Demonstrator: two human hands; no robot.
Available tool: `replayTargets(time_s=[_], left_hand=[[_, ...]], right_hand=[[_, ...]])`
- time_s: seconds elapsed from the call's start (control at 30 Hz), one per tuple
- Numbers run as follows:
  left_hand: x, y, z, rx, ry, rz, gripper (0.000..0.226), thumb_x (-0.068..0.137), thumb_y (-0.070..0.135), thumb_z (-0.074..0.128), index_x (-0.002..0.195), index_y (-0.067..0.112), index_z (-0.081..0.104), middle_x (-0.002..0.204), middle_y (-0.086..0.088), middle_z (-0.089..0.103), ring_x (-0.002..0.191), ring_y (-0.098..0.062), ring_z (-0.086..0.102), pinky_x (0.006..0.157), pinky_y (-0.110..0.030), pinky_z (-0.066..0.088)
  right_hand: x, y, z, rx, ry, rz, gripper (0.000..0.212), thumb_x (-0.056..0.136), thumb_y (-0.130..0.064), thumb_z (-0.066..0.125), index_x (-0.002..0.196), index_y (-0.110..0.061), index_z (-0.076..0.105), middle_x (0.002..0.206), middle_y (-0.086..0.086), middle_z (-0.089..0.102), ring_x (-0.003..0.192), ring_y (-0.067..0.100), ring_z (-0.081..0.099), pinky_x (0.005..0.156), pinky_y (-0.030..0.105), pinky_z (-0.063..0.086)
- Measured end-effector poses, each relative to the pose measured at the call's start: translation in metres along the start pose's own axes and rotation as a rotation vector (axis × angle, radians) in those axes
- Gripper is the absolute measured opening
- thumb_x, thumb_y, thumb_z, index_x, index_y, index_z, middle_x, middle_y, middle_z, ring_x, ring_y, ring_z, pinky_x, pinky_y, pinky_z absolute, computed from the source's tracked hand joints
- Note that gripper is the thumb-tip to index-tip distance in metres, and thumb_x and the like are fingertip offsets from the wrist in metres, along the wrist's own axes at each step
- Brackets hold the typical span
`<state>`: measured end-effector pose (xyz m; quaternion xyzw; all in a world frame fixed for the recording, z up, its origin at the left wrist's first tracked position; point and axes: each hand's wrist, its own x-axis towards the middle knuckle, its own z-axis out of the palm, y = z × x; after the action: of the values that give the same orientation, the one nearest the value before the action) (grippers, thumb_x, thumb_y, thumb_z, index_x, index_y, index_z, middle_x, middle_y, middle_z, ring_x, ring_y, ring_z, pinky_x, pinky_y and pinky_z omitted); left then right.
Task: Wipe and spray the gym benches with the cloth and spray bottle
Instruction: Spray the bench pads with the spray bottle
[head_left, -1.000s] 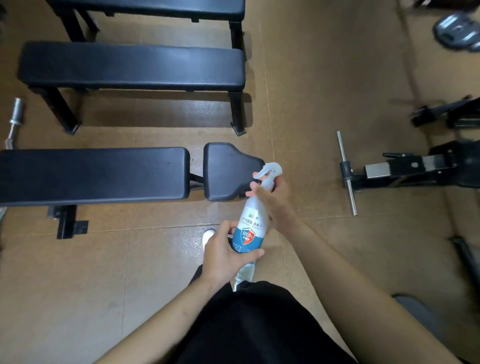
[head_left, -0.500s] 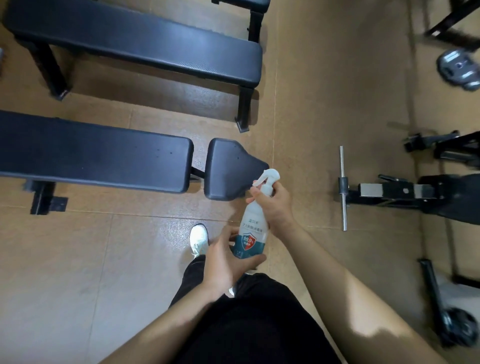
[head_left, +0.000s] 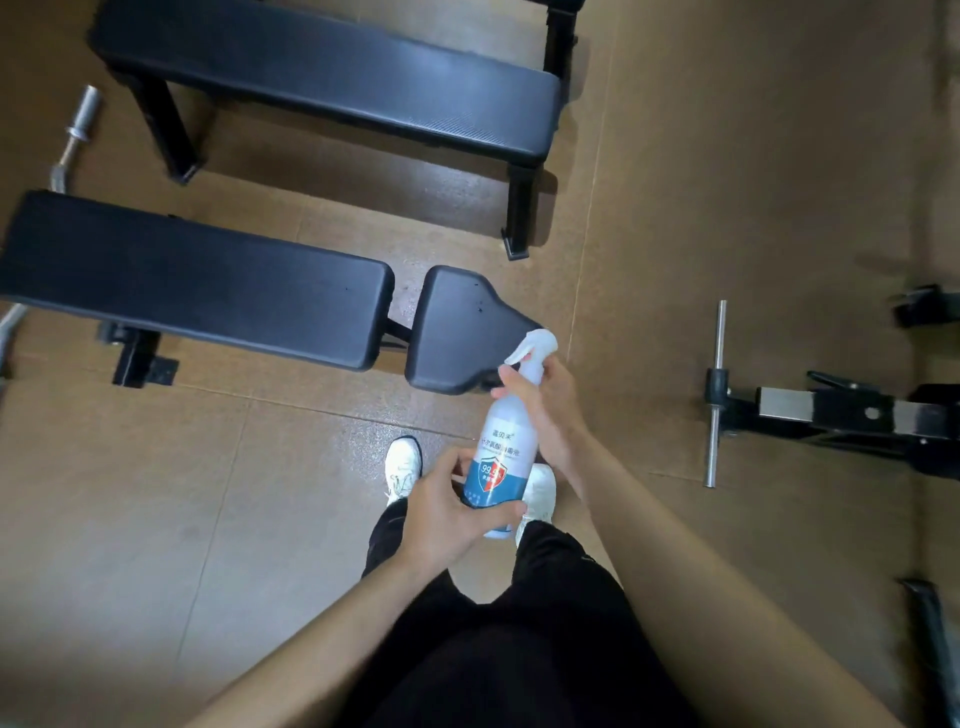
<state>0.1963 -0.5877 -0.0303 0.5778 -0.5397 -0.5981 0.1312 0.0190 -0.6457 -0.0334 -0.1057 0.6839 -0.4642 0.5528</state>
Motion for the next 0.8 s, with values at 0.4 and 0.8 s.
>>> replayTargets(time_s=[0.4,0.8], left_hand=[[-0.008,0.024,0.116,-0.152,0.136,-0.125,0.066,0.054,0.043,0.097,0.108,0.022,0.064,0.101,0.006,0.072,0.097,-0.022,0.068,0.084,-0.04,0.059],[0.006,0.03,0.138,-0.499,0.129,-0.276,0.057,0.07,0.004,0.092,0.117,0.008,0.06,0.106,-0.012,0.076,0.096,-0.031,0.074,0.08,-0.038,0.062]], right_hand=[[0.031,-0.005,-0.091,-0.131,-0.171,-0.009,0.028,0.085,-0.015,0.079,0.107,-0.014,0.061,0.1,0.002,0.074,0.081,0.025,0.076,0.079,0.045,0.062],[0.044,-0.012,-0.082,-0.281,-0.181,-0.102,0.014,0.086,-0.009,0.07,0.086,-0.016,0.058,0.073,-0.009,0.066,0.072,0.029,0.076,0.072,0.047,0.06]])
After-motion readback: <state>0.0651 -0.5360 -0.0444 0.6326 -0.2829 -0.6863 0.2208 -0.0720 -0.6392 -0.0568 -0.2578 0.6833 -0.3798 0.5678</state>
